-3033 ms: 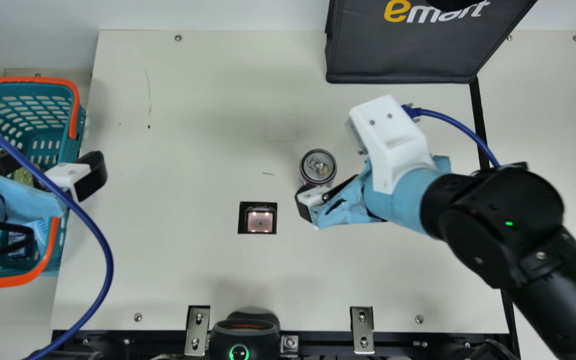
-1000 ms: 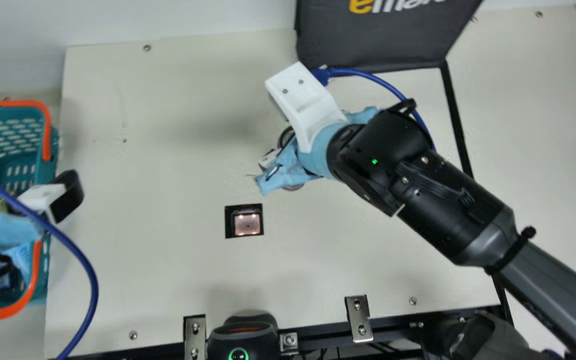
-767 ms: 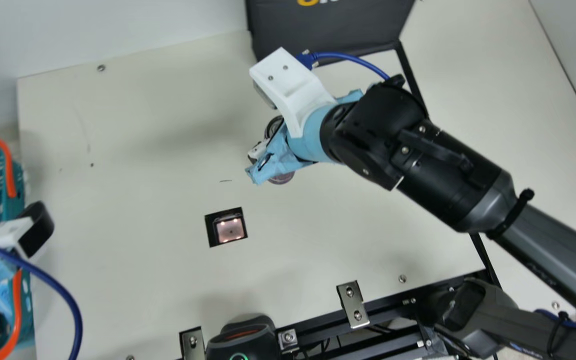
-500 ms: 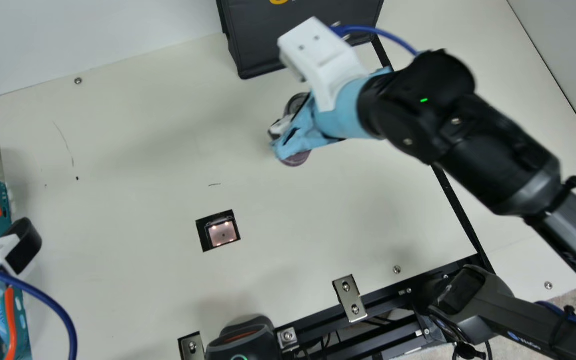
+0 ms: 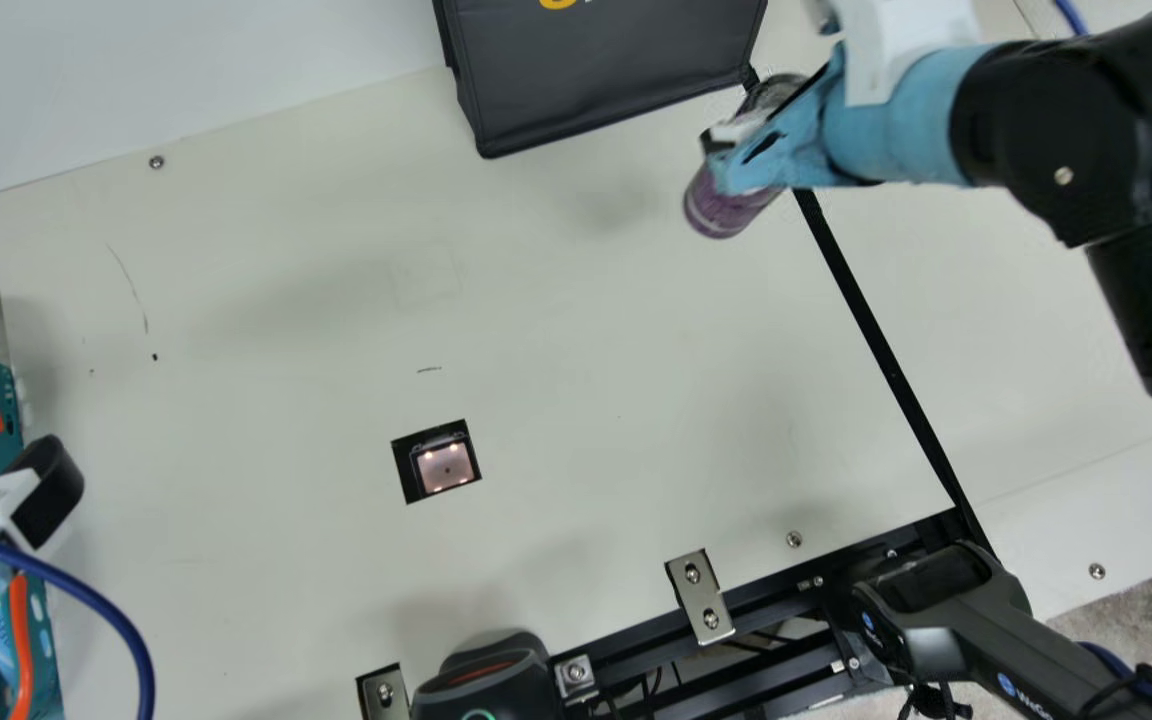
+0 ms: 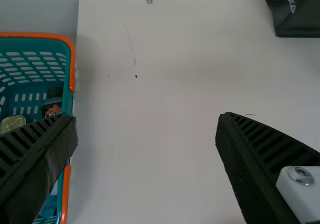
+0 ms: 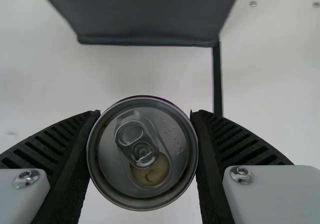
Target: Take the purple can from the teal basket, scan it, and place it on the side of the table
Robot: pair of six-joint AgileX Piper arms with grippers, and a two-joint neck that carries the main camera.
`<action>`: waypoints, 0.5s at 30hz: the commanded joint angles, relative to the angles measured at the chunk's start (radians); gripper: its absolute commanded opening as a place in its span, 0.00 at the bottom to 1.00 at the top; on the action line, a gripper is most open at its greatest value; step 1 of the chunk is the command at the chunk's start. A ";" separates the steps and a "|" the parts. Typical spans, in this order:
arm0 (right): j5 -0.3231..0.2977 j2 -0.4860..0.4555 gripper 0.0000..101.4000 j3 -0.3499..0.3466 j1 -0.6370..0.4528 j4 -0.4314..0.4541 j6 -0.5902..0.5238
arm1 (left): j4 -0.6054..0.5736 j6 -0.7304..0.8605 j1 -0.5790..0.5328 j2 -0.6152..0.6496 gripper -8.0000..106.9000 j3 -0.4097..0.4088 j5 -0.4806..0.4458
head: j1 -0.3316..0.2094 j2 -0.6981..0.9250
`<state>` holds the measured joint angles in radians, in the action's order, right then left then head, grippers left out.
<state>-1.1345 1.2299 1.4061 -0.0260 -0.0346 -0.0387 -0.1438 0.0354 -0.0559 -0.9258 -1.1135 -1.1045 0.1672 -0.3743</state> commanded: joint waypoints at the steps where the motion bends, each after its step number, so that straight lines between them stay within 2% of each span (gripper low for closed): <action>1: -0.003 0.006 0.00 0.018 -0.090 -0.007 -0.024 | 0.000 0.000 0.000 0.000 0.85 0.000 0.000 | -0.029 -0.002; 9: -0.012 0.038 0.00 0.076 -0.287 -0.045 -0.115 | 0.000 0.000 0.000 0.000 0.85 0.000 0.000 | -0.029 -0.002; 15: 0.001 0.078 0.00 0.091 -0.418 -0.080 -0.193 | 0.000 0.000 0.000 0.000 0.85 0.000 0.000 | -0.029 -0.002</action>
<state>-1.1414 1.3016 1.4964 -0.3981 -0.1081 -0.2138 -0.1438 0.0354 -0.0559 -0.9258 -1.1135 -1.1045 0.1672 -0.3743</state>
